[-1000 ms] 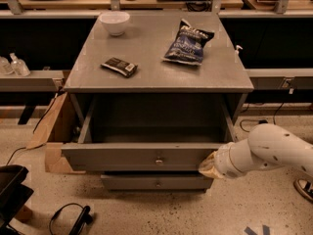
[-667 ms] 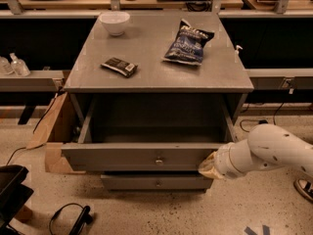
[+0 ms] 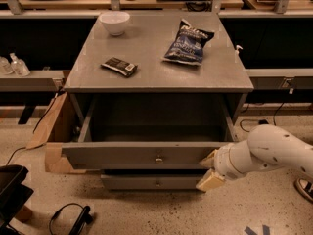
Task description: Close top drawer
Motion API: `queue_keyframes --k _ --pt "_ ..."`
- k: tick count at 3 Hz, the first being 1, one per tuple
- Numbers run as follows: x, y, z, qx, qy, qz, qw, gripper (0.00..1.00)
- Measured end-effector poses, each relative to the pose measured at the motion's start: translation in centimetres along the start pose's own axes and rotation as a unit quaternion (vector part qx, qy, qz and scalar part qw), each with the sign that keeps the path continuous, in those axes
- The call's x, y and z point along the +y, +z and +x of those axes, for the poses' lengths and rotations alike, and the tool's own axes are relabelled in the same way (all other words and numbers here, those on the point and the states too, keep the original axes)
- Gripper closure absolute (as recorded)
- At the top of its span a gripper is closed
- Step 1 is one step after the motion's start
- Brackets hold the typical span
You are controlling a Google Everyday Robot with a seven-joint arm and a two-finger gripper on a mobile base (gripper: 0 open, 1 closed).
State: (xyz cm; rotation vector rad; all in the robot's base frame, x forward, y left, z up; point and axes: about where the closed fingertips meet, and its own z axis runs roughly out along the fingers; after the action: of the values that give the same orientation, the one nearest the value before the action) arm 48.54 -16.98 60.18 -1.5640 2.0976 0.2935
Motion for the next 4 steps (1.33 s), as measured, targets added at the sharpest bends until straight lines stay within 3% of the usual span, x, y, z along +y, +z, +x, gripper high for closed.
queue_keyframes --k 1,2,3,4 --pt "0.0 0.0 0.0 0.000 0.000 -0.001 1.0000 0.00" --pt "0.1 0.0 0.0 0.000 0.000 -0.001 1.0000 0.14" --pt "-0.1 0.2 -0.1 0.001 -0.001 -0.003 1.0000 0.45" --pt "-0.9 0.3 -0.3 0.006 -0.002 -0.007 1.0000 0.68"
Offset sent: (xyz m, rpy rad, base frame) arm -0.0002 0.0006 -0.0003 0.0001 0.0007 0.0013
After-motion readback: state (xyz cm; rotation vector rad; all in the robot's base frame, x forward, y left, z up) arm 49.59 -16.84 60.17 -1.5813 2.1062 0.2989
